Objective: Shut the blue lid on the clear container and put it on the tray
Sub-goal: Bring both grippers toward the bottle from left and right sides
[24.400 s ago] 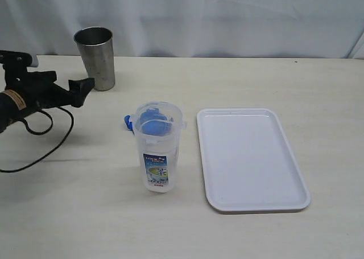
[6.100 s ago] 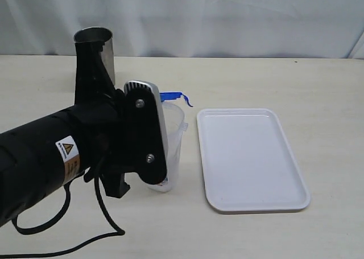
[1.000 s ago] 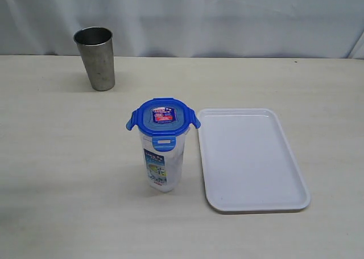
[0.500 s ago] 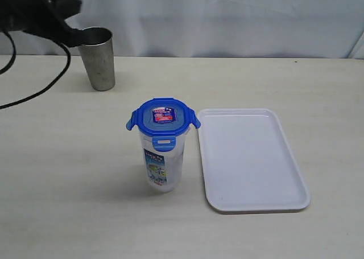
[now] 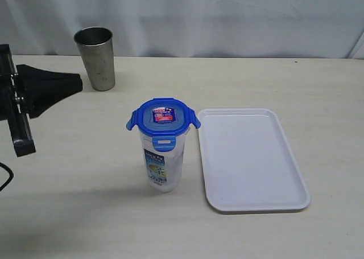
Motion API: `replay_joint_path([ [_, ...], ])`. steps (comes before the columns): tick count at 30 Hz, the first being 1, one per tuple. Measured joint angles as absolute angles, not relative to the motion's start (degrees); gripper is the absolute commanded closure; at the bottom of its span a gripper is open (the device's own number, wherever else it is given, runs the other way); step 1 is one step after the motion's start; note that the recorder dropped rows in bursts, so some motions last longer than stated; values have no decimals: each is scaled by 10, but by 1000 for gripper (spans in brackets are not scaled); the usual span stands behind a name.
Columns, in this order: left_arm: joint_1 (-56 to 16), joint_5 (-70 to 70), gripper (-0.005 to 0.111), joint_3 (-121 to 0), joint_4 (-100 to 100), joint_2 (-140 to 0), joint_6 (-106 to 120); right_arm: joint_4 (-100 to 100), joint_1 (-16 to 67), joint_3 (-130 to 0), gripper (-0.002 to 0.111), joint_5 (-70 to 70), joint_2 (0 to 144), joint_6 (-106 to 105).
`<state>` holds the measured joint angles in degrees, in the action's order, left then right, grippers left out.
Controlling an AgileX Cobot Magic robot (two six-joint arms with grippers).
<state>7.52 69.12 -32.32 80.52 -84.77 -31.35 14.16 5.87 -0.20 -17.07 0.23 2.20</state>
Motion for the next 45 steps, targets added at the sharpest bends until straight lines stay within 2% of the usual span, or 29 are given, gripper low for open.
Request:
replay_joint_path([
  [4,75,692,107,-322,837,-855,-314,191,59,-2,104,-91,2,22],
  [9,75,695,107,-322,872,-855,-327,119,59,-2,104,97,2,39],
  [14,70,695,107,-322,895,-855,-348,32,59,-2,104,217,2,172],
  [19,30,695,107,-322,900,-857,-353,123,59,-5,104,290,44,284],
  [25,-8,697,107,-319,911,-871,-354,266,59,-110,104,267,223,397],
  [38,-20,696,107,-302,879,-892,-335,797,59,-364,104,314,694,731],
  [45,-45,696,107,-302,854,-934,-297,869,59,-451,104,404,831,691],
])
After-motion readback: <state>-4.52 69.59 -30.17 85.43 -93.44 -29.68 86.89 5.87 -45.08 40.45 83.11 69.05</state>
